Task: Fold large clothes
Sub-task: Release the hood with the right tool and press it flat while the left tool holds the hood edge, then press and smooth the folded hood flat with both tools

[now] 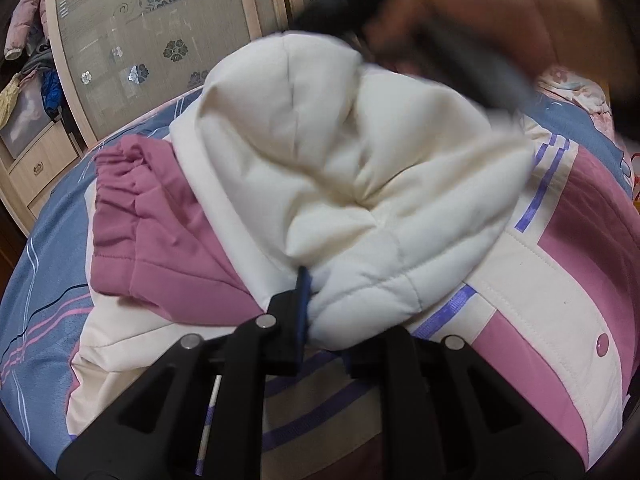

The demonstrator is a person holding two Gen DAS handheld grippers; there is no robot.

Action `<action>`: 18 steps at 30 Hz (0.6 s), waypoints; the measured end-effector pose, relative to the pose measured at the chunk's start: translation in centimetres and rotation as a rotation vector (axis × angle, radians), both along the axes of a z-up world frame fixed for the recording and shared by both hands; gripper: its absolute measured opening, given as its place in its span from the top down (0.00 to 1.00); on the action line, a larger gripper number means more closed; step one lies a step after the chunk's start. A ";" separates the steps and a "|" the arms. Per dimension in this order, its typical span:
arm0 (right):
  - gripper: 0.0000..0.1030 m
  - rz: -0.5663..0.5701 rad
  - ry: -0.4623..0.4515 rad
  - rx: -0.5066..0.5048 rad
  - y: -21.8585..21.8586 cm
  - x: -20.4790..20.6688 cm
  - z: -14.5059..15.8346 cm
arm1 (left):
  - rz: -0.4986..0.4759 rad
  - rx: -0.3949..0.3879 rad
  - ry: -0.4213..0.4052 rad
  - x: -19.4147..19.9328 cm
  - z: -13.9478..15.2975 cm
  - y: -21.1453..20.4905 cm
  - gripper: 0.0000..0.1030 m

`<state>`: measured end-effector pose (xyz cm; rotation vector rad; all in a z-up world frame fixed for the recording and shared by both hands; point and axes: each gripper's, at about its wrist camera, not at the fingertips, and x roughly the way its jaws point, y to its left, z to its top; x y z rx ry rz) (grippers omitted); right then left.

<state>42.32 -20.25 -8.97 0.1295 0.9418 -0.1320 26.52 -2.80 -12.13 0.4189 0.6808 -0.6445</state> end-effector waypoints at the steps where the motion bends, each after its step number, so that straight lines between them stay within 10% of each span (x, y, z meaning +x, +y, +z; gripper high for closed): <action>1: 0.01 0.001 -0.031 0.002 -0.1 -0.8 -0.8 | -0.004 0.006 -0.003 0.0 0.0 -0.1 0.83; 6: 0.01 0.019 -0.164 0.007 -0.8 -3.6 -2.0 | -0.074 0.086 -0.123 -2.5 0.2 -1.4 0.80; 11: 0.01 0.024 -0.202 -0.042 -0.2 -4.0 -2.0 | -0.187 -0.184 -0.003 -3.9 5.6 1.5 0.70; 12: 0.01 0.021 -0.214 -0.061 0.0 -4.2 -2.1 | -0.190 -0.232 0.045 -3.7 6.6 2.0 0.61; 14: 0.01 0.019 -0.223 -0.100 0.6 -4.3 -2.0 | -0.314 -0.488 0.158 -4.0 9.6 4.5 0.02; 16: 0.01 0.015 -0.219 -0.126 0.8 -4.0 -2.0 | -0.461 -0.545 0.262 -4.8 12.1 5.7 0.02; 18: 0.01 0.014 -0.216 -0.144 1.0 -4.0 -2.1 | -0.502 -0.567 0.191 -5.8 14.6 6.6 0.02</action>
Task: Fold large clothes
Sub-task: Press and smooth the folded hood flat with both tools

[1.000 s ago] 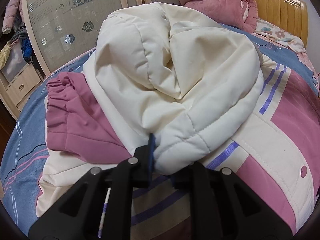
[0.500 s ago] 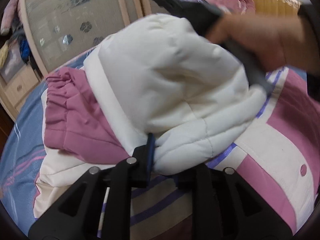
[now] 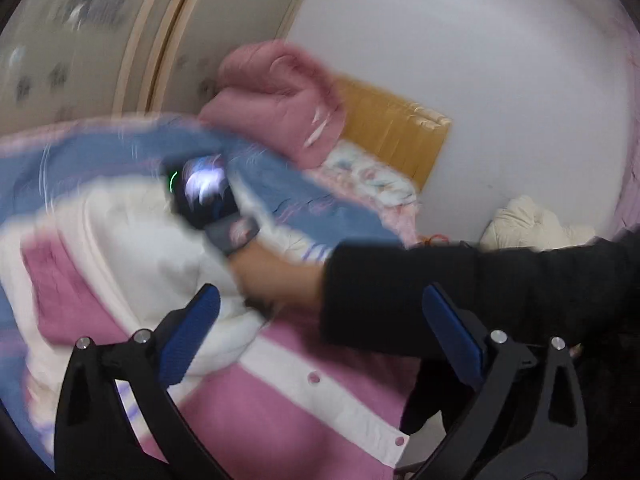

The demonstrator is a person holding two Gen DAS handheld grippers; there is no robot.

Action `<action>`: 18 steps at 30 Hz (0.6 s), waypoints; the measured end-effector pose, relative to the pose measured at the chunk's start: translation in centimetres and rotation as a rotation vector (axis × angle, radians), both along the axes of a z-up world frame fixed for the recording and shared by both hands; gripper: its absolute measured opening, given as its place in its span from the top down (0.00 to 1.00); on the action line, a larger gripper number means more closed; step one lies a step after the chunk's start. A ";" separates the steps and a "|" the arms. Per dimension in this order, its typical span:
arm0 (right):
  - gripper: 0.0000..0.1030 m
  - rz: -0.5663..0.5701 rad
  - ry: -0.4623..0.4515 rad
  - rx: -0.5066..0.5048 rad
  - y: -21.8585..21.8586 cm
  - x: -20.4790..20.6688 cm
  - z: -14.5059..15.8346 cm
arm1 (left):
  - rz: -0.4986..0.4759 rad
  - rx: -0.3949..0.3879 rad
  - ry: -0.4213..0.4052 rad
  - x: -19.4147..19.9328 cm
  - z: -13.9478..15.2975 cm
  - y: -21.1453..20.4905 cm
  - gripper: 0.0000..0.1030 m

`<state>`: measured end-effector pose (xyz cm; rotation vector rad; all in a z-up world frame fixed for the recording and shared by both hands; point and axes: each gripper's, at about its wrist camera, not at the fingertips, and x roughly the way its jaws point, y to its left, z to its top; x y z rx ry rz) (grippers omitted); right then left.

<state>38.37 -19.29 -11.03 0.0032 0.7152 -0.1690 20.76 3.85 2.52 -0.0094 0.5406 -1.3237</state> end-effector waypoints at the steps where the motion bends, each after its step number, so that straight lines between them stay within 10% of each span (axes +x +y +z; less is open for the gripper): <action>1: 0.01 0.000 -0.001 -0.001 0.0 0.1 0.0 | 0.082 -0.031 -0.049 0.3 1.3 0.3 0.02; 7: 0.01 0.005 -0.006 0.028 -0.5 0.1 -0.1 | 0.699 -0.038 0.124 11.1 1.0 -3.6 0.02; 11: 0.01 0.015 -0.016 0.077 -1.1 -0.2 -0.1 | 0.904 0.051 0.253 17.5 -4.7 -7.5 0.03; 14: 0.01 0.021 -0.032 0.159 -2.3 -0.3 -0.1 | 0.958 0.232 0.155 18.9 -9.5 -9.7 0.10; 18: 0.01 0.007 -0.104 0.279 -4.1 -1.3 -0.1 | 1.033 0.190 0.080 17.7 -12.3 -8.4 0.10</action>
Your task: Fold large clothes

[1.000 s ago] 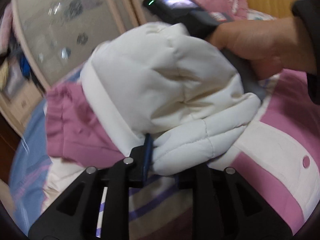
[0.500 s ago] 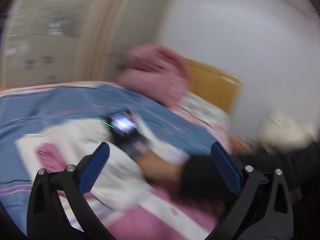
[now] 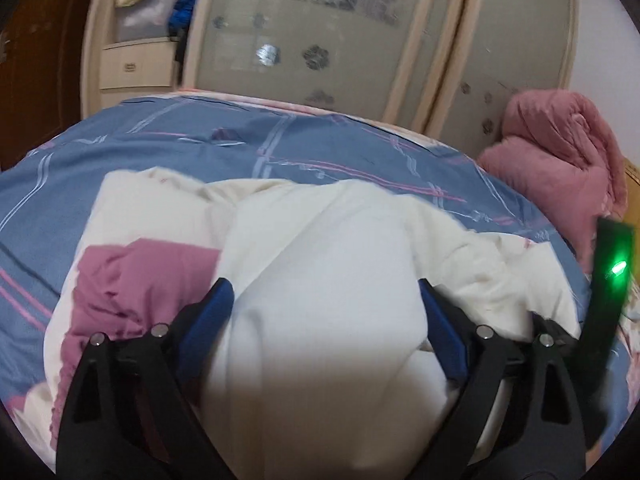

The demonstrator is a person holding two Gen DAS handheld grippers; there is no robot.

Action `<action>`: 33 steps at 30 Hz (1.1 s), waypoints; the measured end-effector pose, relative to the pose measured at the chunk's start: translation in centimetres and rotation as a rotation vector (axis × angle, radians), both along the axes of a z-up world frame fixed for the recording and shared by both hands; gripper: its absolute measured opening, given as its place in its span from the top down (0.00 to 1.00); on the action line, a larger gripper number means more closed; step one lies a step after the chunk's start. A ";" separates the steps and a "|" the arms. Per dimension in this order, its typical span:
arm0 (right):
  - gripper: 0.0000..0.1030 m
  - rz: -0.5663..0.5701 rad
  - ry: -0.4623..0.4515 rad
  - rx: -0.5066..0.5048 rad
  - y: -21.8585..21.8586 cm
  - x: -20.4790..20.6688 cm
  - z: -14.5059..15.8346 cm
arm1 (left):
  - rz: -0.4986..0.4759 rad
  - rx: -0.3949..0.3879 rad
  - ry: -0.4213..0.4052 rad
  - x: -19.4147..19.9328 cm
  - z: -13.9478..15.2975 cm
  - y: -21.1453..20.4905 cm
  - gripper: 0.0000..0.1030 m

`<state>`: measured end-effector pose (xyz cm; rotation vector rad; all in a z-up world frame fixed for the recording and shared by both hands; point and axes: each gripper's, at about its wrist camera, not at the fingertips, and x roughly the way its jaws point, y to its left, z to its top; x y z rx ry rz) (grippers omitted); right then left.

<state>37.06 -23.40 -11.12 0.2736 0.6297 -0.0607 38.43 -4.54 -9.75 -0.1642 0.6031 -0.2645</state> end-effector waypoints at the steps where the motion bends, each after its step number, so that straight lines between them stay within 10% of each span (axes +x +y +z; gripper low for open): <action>1: 0.02 -0.008 -0.005 0.010 -0.2 -0.1 0.0 | 0.014 0.038 -0.010 -0.1 -0.4 -0.4 0.10; 10: 0.01 -0.022 0.014 -0.012 0.1 0.4 0.0 | 0.032 0.033 -0.026 -1.1 -0.7 0.1 0.10; 17: 0.01 0.047 -0.185 0.399 -5.6 -4.2 1.8 | -0.028 -0.095 -0.049 -4.0 2.4 2.2 0.12; 26: 0.01 0.407 -0.191 0.365 -6.1 -25.9 7.3 | -0.257 0.012 -0.239 -24.1 7.8 9.8 0.02; 33: 0.01 0.232 -0.379 0.058 -7.0 -42.0 8.1 | -0.197 0.153 -0.331 -37.1 5.3 14.1 0.02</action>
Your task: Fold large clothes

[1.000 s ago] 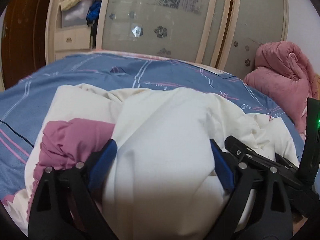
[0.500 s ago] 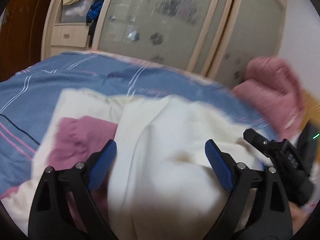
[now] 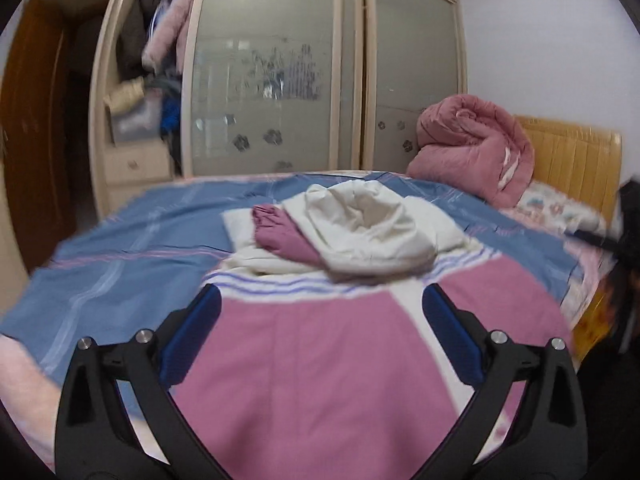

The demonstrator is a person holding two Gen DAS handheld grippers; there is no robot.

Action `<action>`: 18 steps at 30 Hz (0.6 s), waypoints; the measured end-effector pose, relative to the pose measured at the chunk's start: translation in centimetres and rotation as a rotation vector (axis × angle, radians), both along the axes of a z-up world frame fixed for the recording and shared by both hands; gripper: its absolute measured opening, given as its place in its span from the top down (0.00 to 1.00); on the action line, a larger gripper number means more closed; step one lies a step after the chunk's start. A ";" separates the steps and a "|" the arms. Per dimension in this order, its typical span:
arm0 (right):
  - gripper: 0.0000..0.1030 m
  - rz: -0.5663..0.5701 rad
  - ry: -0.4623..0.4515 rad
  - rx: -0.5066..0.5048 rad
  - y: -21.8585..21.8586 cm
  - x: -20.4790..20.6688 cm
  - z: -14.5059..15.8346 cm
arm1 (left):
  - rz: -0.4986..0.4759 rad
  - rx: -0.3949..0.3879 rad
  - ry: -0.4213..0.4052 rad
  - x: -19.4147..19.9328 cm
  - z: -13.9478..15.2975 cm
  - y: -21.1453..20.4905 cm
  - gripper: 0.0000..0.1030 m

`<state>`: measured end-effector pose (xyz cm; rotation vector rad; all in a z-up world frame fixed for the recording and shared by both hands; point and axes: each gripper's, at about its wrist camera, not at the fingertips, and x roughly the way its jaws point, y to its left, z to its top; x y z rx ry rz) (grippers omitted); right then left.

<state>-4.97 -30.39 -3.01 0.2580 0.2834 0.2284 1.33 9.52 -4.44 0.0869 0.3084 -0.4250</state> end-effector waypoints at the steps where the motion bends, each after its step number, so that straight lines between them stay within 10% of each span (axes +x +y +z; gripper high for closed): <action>1: 0.01 -0.015 -0.003 -0.002 -0.1 -0.5 -0.1 | 0.005 0.014 -0.012 -0.9 -0.2 0.0 0.02; 9: 0.01 0.014 0.039 0.047 -0.3 -3.1 -1.3 | 0.046 0.095 0.034 -4.4 -2.2 0.0 0.02; 18: 0.01 0.028 0.101 -0.001 0.1 -5.2 -2.2 | 0.062 0.007 0.109 -5.7 -2.8 0.9 0.02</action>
